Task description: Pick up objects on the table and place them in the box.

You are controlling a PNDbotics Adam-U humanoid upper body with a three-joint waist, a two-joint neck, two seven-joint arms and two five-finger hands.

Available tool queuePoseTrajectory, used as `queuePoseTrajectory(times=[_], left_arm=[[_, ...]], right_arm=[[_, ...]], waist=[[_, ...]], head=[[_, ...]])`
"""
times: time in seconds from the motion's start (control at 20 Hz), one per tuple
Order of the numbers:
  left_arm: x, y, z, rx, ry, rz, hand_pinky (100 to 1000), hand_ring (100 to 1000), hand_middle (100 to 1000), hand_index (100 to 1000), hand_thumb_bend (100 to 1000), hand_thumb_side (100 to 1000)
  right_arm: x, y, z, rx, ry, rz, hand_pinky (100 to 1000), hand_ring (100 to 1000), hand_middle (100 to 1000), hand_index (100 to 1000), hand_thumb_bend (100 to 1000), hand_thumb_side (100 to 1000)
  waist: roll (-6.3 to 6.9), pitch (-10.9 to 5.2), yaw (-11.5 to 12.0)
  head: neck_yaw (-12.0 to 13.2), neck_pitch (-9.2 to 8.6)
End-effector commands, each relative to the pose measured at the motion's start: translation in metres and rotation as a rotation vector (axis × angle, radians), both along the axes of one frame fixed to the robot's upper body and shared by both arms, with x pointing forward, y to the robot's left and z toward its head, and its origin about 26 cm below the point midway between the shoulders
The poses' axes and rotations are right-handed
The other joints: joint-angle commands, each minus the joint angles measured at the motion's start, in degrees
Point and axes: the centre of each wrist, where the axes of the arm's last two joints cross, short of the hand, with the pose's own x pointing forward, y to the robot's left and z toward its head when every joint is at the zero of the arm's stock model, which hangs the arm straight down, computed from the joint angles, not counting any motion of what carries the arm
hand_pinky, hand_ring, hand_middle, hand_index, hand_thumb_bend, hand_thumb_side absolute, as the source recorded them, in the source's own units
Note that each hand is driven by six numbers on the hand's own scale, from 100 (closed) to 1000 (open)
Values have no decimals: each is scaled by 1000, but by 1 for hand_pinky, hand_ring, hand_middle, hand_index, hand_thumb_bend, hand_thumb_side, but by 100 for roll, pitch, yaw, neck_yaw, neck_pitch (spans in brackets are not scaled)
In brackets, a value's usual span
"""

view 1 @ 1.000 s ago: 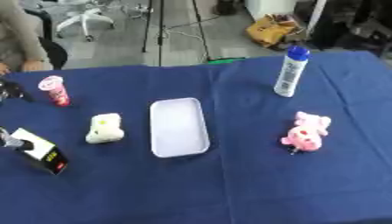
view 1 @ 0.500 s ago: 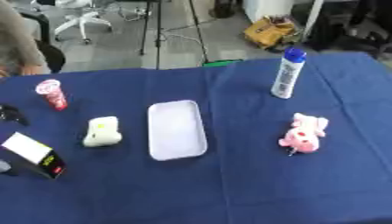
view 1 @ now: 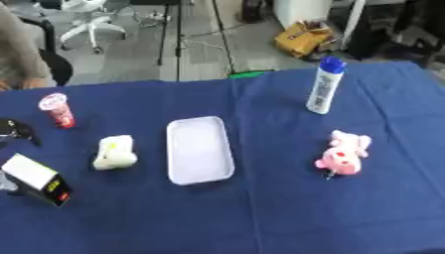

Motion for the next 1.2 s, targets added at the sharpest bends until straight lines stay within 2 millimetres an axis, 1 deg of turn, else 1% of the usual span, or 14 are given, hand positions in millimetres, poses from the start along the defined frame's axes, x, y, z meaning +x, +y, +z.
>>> queuePoseTrajectory(times=[0.05,0.1,0.35,0.55,0.6,0.65,0.8,0.95,1.0,1.05,1.15,1.2], left_arm=[[5,6,5,26,31,2,846,887,833,863,752,368],[6,6,3,27,48,0,846,885,826,851,736,353],[11,5,-2,49,118,-24,844,885,819,839,733,344],[15,1,-5,56,118,-45,840,873,785,810,704,326],[15,1,-6,56,117,-47,838,863,762,786,682,311],[15,0,-8,55,117,-48,838,863,762,786,682,311],[16,0,-14,58,126,-43,833,845,711,751,656,289],[16,2,-18,60,126,-33,828,836,678,725,638,280],[16,2,-19,62,124,-32,825,829,657,712,631,275],[17,2,-19,66,119,-30,819,816,614,681,624,267],[17,2,-21,71,111,-28,817,809,597,668,623,264],[17,2,-21,72,109,-28,811,794,559,630,614,257]], right_arm=[[-1,-5,7,-14,-16,-4,784,796,780,904,282,686],[-1,-4,7,-14,-15,-3,784,796,780,905,280,687],[0,-6,6,-14,-12,-1,785,796,780,905,279,686],[0,-6,6,-14,-10,2,785,796,781,905,278,687],[0,-6,6,-14,-11,2,785,796,781,905,278,687],[0,-6,6,-13,-11,1,785,796,781,905,278,687],[1,-6,6,-13,-11,2,785,796,781,906,276,687],[1,-6,5,-11,-10,3,785,796,781,906,275,687],[1,-6,5,-11,-10,3,786,796,781,906,275,687],[1,-6,5,-10,-10,2,786,796,781,906,273,687],[1,-6,5,-10,-9,2,786,796,781,906,272,687],[1,-6,5,-10,-9,2,786,796,781,906,272,687]], waist=[[65,-110,-15],[69,-107,-22],[83,-108,-45],[78,-110,-53],[76,-110,-54],[74,-110,-55],[75,-108,-59],[77,-104,-64],[77,-104,-65],[77,-103,-65],[77,-102,-65],[77,-102,-65]], head=[[29,-39],[28,-38],[43,-13],[30,-14],[33,-10],[45,-1],[117,26],[195,46],[205,48],[209,55],[211,61],[212,65]])
